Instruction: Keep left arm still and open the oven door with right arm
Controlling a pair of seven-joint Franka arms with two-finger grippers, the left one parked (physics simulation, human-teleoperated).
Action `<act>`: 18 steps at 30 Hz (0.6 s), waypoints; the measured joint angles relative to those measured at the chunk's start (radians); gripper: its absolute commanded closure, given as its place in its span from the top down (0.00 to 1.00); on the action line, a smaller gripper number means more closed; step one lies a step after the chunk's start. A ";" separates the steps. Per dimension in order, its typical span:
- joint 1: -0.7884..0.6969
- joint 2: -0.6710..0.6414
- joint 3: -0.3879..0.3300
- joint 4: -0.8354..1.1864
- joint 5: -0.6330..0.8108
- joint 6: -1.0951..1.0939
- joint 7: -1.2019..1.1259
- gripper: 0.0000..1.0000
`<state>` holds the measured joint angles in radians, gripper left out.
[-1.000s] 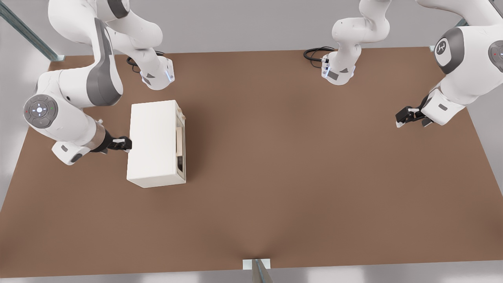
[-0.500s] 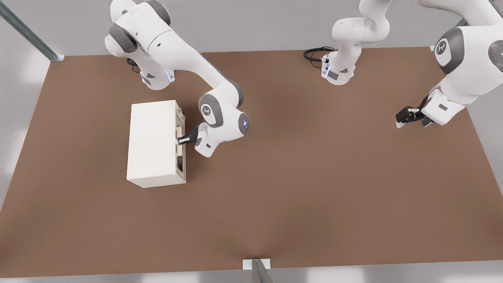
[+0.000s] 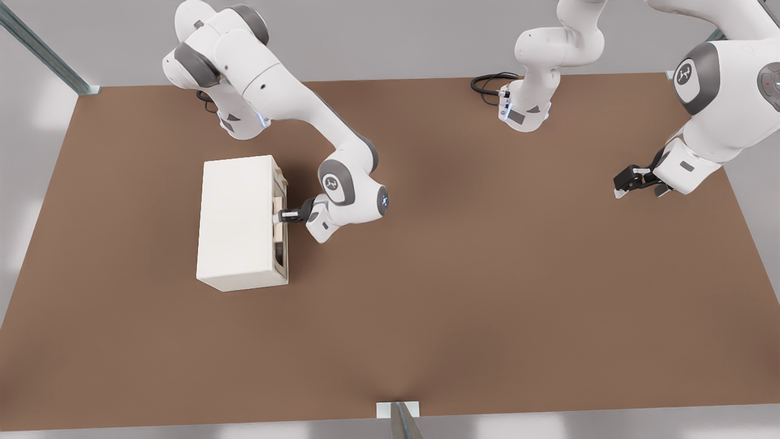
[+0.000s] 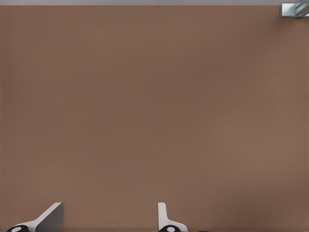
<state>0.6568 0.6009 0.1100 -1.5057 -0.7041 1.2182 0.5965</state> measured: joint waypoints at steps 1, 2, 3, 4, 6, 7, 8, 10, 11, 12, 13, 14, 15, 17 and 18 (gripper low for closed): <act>0.000 0.000 0.000 -0.009 0.000 0.002 0.014 0.00; 0.000 0.000 0.000 -0.016 0.000 0.004 0.027 0.00; 0.000 0.001 0.001 -0.021 0.000 0.007 0.039 0.00; 0.000 0.002 0.001 -0.026 0.000 0.011 0.051 0.00; 0.000 0.003 0.001 -0.036 0.000 0.018 0.073 0.00; 0.000 0.003 0.001 -0.038 0.000 0.022 0.084 0.00; 0.000 0.003 0.001 -0.040 0.000 0.025 0.094 0.00; 0.000 0.003 0.001 -0.048 0.000 0.032 0.112 0.00; 0.000 0.004 0.001 -0.050 0.000 0.035 0.120 0.00; 0.000 0.006 0.001 -0.051 0.000 0.037 0.128 0.00; 0.000 0.008 0.001 -0.054 0.000 0.039 0.135 0.00; 0.000 0.009 0.001 -0.057 0.000 0.041 0.142 0.00; 0.000 0.010 0.000 -0.061 0.000 0.042 0.149 0.00; 0.000 0.010 0.000 -0.066 0.000 0.044 0.161 0.00; 0.000 0.010 0.000 -0.067 0.000 0.045 0.167 0.00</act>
<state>0.6565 0.6113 0.1105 -1.5724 -0.7042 1.2629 0.7634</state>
